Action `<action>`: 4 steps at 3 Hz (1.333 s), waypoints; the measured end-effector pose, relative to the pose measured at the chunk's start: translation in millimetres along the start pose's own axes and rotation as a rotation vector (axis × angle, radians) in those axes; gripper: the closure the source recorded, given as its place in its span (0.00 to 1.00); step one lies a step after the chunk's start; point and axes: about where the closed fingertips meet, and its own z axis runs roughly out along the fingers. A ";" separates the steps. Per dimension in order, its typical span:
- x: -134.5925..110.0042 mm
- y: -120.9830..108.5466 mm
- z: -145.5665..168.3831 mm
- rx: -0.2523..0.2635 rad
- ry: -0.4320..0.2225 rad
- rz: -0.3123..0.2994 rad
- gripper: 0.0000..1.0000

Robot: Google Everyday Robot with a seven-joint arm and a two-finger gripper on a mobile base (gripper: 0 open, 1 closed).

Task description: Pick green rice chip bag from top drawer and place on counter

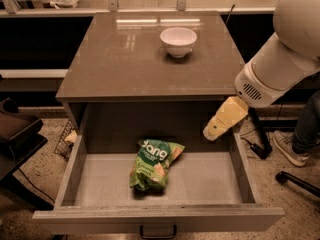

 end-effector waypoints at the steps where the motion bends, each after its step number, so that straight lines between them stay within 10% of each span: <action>1: -1.3 9.4 18.8 -0.019 0.032 0.064 0.00; 4: -22.9 96.0 168.4 -0.258 0.115 0.518 0.00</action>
Offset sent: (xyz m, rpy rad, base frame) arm -0.0145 0.0974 -0.1487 0.1278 0.3761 -0.4824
